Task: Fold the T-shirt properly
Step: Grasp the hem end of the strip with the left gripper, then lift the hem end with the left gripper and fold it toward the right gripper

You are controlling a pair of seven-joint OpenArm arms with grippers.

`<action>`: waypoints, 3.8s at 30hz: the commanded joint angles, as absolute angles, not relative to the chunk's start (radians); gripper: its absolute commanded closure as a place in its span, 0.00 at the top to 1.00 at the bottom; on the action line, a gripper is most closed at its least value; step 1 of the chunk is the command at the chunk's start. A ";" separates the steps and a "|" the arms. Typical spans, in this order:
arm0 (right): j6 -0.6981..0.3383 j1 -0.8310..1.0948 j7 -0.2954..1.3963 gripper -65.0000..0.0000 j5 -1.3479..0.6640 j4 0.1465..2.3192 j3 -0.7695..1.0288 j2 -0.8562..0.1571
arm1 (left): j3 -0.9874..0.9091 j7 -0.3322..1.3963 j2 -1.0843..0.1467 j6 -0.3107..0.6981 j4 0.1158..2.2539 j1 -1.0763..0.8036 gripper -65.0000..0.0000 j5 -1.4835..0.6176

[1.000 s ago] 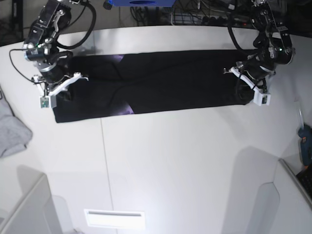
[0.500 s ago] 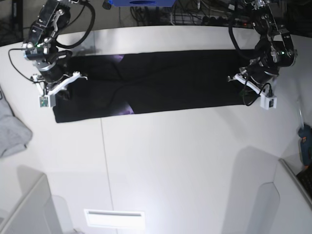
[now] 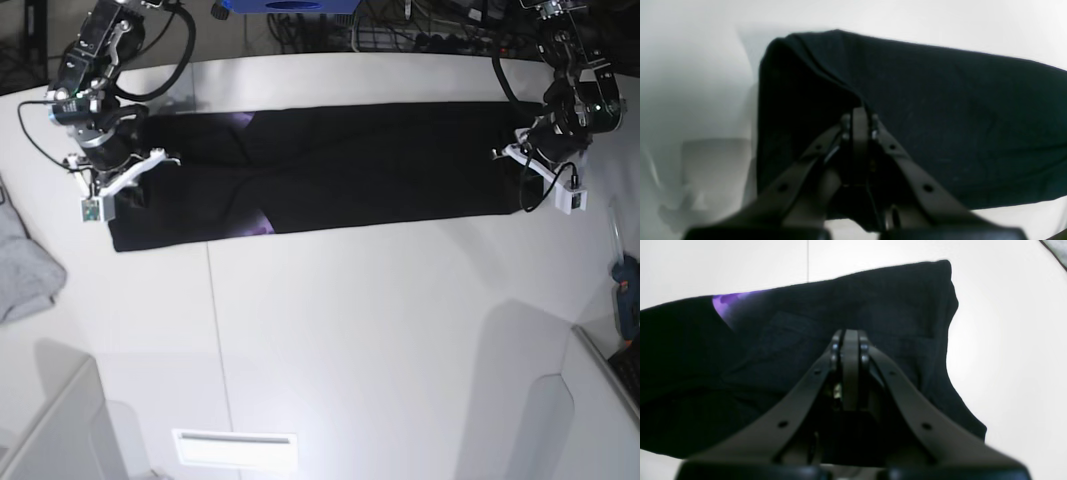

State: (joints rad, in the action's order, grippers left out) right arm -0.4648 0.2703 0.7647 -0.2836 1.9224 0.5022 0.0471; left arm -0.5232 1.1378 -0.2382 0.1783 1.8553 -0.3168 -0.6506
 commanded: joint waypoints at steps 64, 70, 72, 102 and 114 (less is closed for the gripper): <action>-0.467 0.265 0.742 0.00 -0.295 1.940 0.504 0.042 | -0.565 1.026 -0.259 0.257 1.538 -0.306 0.00 -0.565; -0.467 0.265 0.742 0.00 -0.295 1.940 0.504 0.042 | -0.662 1.026 -0.295 0.257 1.581 -0.272 0.00 -0.562; -0.467 0.265 0.742 0.00 -0.295 1.940 0.504 0.053 | -0.659 1.027 -0.305 0.257 1.613 -0.272 0.00 -0.562; -0.466 0.268 0.742 0.00 -0.295 1.940 0.463 0.062 | -0.213 1.036 -0.122 0.162 1.943 -0.340 0.00 -0.567; -0.466 0.269 0.742 0.00 -0.295 1.940 0.467 0.062 | -0.038 1.038 -0.056 0.130 1.933 -0.252 0.00 -0.565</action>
State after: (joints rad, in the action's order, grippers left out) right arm -0.4644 0.2775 0.7643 -0.2832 1.9224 0.4652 0.0689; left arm -0.0399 1.0542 -0.0578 0.1295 1.9156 -0.2573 -0.5507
